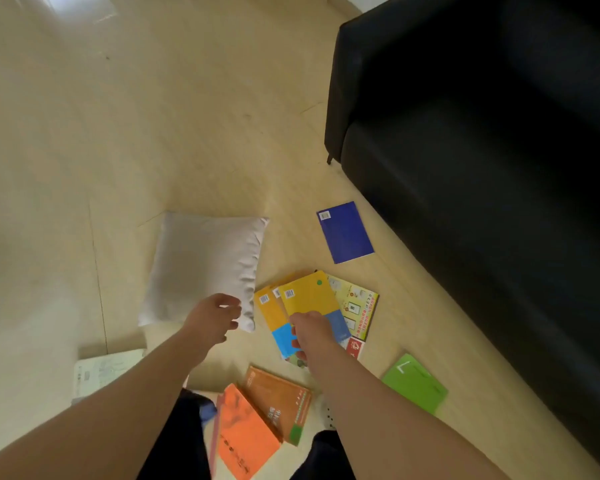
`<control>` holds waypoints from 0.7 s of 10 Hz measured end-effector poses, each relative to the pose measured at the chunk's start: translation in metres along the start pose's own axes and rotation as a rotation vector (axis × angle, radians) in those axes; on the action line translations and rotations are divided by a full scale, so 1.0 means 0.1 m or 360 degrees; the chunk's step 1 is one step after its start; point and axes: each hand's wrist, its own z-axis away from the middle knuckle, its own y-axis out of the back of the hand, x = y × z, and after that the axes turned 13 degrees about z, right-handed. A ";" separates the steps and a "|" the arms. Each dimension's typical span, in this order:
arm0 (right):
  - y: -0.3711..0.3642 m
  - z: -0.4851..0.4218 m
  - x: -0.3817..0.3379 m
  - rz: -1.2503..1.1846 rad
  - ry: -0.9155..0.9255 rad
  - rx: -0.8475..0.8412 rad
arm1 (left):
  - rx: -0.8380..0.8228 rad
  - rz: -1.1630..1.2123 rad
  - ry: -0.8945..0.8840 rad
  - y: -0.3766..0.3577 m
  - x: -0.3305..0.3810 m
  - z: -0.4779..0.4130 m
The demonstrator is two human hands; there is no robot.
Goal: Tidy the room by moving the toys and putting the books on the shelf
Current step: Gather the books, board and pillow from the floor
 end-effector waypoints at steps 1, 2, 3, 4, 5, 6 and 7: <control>-0.34 -0.34 -0.18 -0.0059 -0.0060 0.0066 | -0.0068 -0.0080 0.0073 0.16 0.08 -0.54; -0.85 -0.84 -0.26 -0.0119 -0.0126 0.0135 | -0.0094 -0.0158 0.0176 0.35 -0.01 -1.21; -1.50 -1.66 -0.20 -0.0128 -0.0288 0.0136 | -0.0112 -0.0101 0.0371 0.56 -0.31 -2.26; -1.88 -2.19 -0.08 -0.0023 -0.0337 0.0142 | -0.0034 0.0033 0.0508 0.66 -0.58 -2.77; -2.29 -2.77 0.06 0.0072 -0.0363 0.0128 | 0.0070 0.0226 0.0746 0.79 -1.10 -3.36; -2.57 -3.34 0.26 0.0110 -0.0452 0.0274 | 0.0183 0.0520 0.0978 0.86 -1.62 -3.84; -2.70 -3.74 0.41 0.0133 -0.0497 0.0449 | 0.0265 0.1024 0.1074 0.85 -1.94 -4.18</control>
